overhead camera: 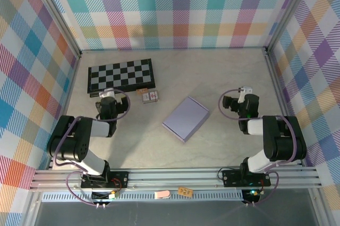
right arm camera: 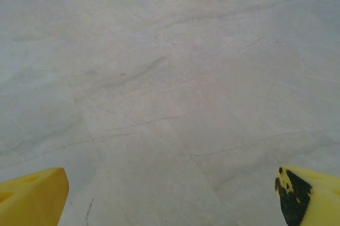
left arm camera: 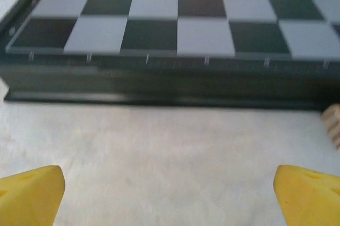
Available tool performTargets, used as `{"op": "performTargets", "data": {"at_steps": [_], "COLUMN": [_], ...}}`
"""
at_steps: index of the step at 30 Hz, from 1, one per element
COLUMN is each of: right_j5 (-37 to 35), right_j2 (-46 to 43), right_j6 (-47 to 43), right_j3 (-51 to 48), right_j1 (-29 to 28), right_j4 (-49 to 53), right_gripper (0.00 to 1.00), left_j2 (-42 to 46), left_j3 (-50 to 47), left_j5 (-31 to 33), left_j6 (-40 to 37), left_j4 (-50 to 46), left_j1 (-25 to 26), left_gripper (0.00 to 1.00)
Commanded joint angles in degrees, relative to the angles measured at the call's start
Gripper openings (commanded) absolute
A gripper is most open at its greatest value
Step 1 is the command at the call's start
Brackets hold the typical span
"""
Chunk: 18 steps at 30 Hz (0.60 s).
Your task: Fold the paper box
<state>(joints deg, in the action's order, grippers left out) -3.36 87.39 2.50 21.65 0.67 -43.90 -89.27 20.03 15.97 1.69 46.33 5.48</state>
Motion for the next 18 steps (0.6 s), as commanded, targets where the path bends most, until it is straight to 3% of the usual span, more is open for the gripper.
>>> {"op": "performTargets", "data": {"at_steps": [1, 2, 8, 18], "right_j5": [0.4, 0.3, 4.5, 3.2], "right_j2": [0.3, 0.4, 0.5, 0.3], "right_j6": [-0.1, -0.1, -2.0, -1.8], "right_j3": [1.3, 1.2, 2.4, 1.2], "right_j1": [-0.9, -0.9, -1.1, -1.2], "right_j4": [-4.2, -4.6, -2.4, -4.7], "right_gripper": [0.99, 0.99, 0.99, 0.99], "left_j2": [-1.1, -0.9, -0.9, -0.9], "left_j3": [1.6, 3.0, 2.6, 2.4], "left_j5": [-0.1, -1.2, -1.5, -1.5], "left_j6": [-0.5, -1.3, -1.4, -1.4], "left_j4": [6.7, 3.2, 4.2, 4.9], "left_j1": [-0.8, -0.3, -0.4, -0.4], "left_gripper": [1.00, 1.00, 1.00, 1.00]}}
